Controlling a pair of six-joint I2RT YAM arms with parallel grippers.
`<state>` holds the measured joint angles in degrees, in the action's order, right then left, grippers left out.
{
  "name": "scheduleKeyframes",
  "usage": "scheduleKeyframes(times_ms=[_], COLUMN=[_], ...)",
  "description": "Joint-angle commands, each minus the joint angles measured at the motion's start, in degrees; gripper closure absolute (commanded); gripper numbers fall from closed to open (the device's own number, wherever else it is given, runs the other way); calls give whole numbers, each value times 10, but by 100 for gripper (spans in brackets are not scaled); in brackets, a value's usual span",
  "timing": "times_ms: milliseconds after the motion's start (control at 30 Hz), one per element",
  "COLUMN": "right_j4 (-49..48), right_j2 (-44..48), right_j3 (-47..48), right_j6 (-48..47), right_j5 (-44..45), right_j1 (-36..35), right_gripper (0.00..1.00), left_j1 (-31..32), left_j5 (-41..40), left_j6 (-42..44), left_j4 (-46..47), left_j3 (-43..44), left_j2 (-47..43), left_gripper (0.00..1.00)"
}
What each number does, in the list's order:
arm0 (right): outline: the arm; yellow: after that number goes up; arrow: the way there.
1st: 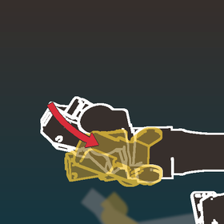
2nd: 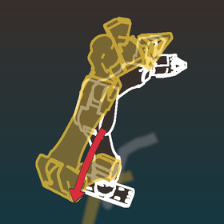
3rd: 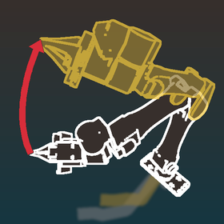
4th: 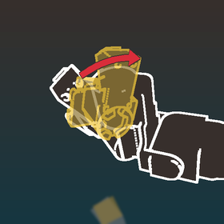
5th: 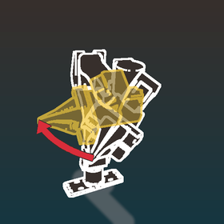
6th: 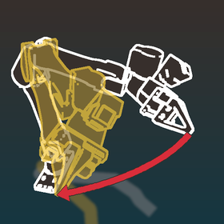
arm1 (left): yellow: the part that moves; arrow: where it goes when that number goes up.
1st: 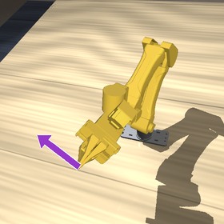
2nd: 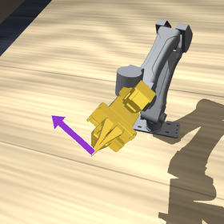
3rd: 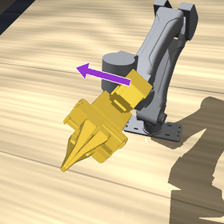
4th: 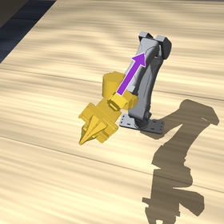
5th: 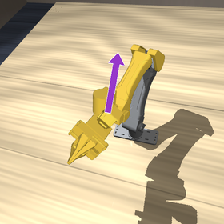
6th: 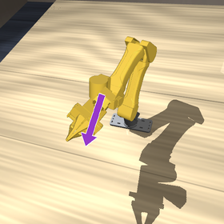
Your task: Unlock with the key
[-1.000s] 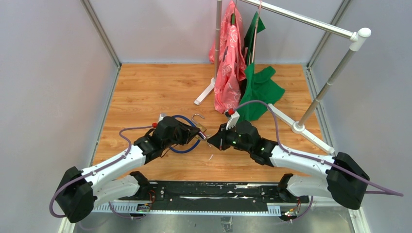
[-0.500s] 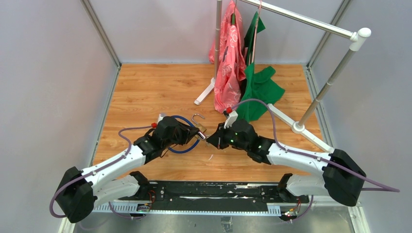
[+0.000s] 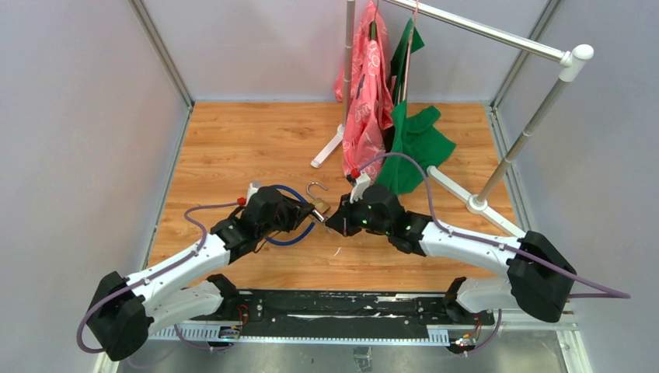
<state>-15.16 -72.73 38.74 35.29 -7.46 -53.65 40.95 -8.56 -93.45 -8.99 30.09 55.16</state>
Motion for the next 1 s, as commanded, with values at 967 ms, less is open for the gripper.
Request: scheduleKeyframes(times_ms=[967], right_j4=[39], right_j2=[34], right_j3=[30], right_j6=[-28], right_j5=[-57], right_j1=[23], right_gripper=[60], left_j1=[10], left_j5=[28], left_j6=[0], left_j4=[7], left_j3=[0], left_j2=[-29], left_gripper=[100])
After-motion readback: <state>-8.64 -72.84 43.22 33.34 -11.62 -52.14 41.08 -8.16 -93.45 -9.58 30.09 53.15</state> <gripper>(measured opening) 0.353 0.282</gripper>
